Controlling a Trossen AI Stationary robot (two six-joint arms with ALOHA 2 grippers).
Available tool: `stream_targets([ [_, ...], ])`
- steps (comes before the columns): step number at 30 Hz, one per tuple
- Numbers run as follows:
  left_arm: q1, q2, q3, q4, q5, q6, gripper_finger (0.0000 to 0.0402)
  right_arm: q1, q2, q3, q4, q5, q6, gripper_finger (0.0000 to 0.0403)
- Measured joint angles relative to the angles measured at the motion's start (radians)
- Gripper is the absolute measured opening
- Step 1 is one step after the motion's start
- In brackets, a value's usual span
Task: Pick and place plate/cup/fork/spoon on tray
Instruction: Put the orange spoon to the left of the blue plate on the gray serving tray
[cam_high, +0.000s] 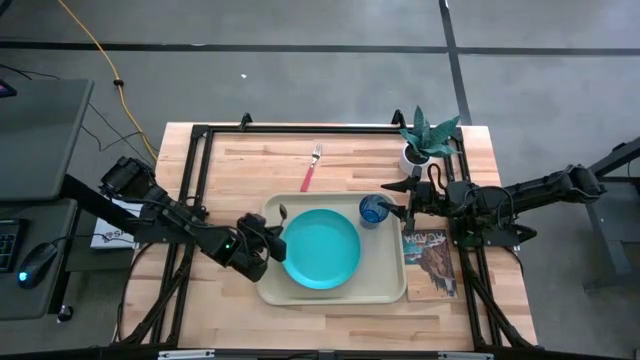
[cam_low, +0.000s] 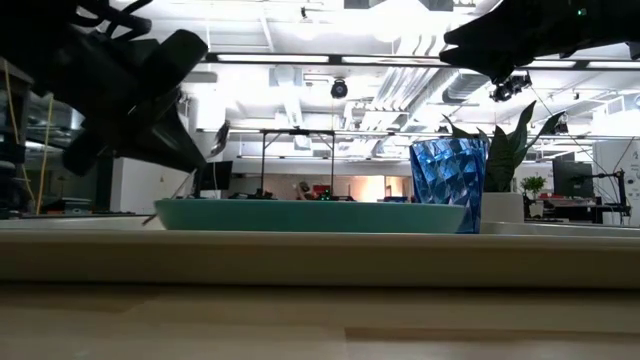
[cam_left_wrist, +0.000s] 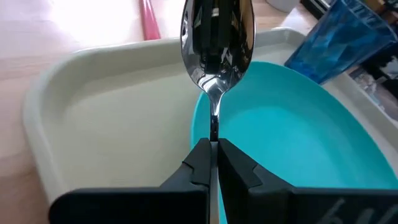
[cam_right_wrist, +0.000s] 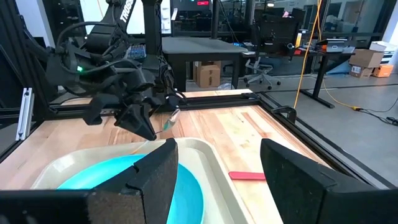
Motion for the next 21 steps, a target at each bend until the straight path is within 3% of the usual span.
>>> stream_targets([
  [12,0.036,0.000,0.000,0.120,0.018,0.130,0.0000,0.000,0.000,0.000,0.000,0.000,0.000,0.0220],
  [21,0.045,0.004,0.000,0.151,0.018,0.136,0.0000,0.000,0.000,0.000,0.000,0.000,0.000,0.0220],
])
